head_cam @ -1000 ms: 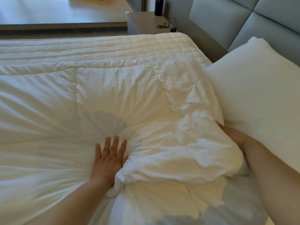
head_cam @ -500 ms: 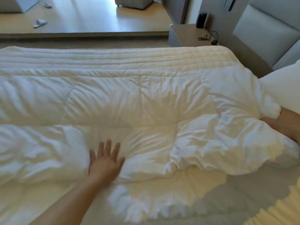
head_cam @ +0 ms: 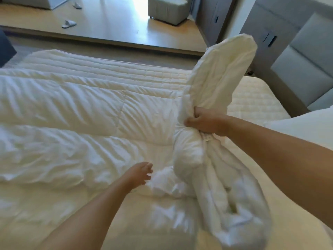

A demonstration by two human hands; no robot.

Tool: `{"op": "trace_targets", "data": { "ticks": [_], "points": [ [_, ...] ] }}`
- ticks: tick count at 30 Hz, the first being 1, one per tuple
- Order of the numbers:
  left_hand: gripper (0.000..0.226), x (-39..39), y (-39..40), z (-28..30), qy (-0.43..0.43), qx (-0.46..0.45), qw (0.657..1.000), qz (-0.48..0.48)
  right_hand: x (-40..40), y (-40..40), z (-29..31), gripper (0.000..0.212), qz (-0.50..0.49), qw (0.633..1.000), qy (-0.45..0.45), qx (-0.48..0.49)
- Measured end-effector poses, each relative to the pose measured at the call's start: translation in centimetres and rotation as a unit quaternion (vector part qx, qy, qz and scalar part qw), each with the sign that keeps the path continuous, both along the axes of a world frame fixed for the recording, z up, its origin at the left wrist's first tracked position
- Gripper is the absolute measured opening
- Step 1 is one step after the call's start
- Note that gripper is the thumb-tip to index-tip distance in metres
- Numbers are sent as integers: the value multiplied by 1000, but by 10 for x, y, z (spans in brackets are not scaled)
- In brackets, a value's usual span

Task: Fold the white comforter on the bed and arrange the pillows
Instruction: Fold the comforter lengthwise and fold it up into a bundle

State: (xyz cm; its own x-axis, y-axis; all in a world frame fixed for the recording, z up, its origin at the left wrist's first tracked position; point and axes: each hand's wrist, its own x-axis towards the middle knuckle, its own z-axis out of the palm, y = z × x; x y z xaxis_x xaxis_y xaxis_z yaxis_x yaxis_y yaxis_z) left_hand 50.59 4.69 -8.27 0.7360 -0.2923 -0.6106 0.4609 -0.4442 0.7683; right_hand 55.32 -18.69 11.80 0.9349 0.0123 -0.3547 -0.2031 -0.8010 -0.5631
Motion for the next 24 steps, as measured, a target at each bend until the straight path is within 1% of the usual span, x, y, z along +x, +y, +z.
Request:
{"op": "trace_targets", "data": {
  "ticks": [1, 2, 3, 5, 6, 7, 9, 10, 12, 13, 15, 16, 18, 19, 20, 23, 24],
  "points": [
    [32, 3, 11, 5, 30, -58, 995, 74, 6, 29, -12, 40, -14, 999, -41, 1],
    [37, 5, 23, 9, 52, -110, 983, 139, 11, 56, -27, 45, -35, 997, -71, 12],
    [43, 8, 35, 14, 70, -168, 963, 201, 16, 82, -42, 47, -60, 993, -93, 33],
    [51, 13, 58, 22, 90, -236, 926, 280, 23, 123, -77, 45, -126, 984, -103, 69],
    [53, 15, 69, 25, 96, -247, 918, 294, 24, 138, -96, 43, -156, 980, -99, 77],
    [54, 15, 80, 27, 100, -254, 916, 294, 24, 151, -115, 41, -174, 977, -95, 77],
    [52, 15, 98, 25, 102, -238, 927, 270, 24, 169, -150, 38, -183, 978, -78, 57],
    [50, 16, 105, 22, 96, -220, 939, 245, 25, 174, -166, 38, -182, 980, -64, 48],
    [48, 19, 114, 15, 80, -184, 964, 177, 28, 181, -186, 39, -166, 984, -38, 59],
    [57, 20, 115, 12, 68, -164, 974, 141, 30, 182, -191, 39, -150, 986, -30, 71],
    [86, 24, 110, 7, 33, -106, 990, 88, 33, 180, -195, 35, -120, 990, -23, 75],
    [96, 24, 105, 8, 16, -80, 995, 64, 35, 178, -195, 31, -112, 991, -22, 68],
    [102, 21, 93, 1, -12, -40, 999, 6, 39, 174, -190, 18, -101, 993, -23, 55],
    [96, 20, 89, 0, -23, -30, 999, -16, 41, 176, -185, 12, -95, 994, -28, 50],
    [84, 19, 88, -1, -25, -37, 999, -19, 44, 179, -180, 9, -87, 994, -40, 45],
    [45, 16, 100, 3, -59, -124, 990, 31, 51, 201, -161, 13, -57, 993, -98, 44],
    [36, 15, 109, 5, -66, -135, 987, 55, 53, 211, -157, 14, -46, 991, -115, 46]
  ]
}}
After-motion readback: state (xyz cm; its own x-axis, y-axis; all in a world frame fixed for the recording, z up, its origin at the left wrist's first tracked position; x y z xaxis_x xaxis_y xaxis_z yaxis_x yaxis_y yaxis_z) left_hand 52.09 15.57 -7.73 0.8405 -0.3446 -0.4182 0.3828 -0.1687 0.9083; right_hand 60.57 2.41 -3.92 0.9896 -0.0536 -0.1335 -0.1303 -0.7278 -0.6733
